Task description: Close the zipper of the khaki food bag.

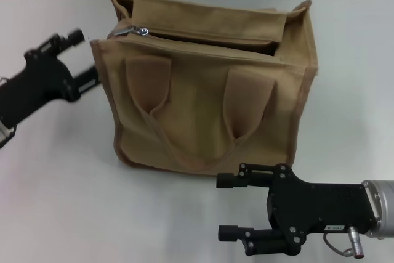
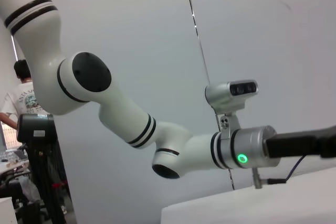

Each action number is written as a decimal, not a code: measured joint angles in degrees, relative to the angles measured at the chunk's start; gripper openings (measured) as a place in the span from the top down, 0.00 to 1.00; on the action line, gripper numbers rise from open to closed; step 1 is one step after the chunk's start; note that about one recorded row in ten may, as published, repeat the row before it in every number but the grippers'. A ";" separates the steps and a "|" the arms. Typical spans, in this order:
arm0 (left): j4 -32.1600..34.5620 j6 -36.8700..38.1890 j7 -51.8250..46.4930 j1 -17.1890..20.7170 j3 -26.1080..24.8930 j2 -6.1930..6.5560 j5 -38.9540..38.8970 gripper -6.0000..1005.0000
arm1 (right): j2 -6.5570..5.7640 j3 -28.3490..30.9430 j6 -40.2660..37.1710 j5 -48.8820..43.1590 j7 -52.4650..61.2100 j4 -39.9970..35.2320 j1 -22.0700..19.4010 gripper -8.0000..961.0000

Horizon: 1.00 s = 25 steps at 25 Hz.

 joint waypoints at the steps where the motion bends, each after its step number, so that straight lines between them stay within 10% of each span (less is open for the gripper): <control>1: 0.00 0.00 0.00 0.00 0.00 0.00 0.00 0.30 | 0.00 0.00 0.00 0.00 0.00 0.00 0.00 0.24; 25: -3.18 -0.11 0.28 0.43 1.80 0.13 -6.89 0.40 | -0.02 0.00 -0.64 2.07 -0.11 0.20 0.07 0.24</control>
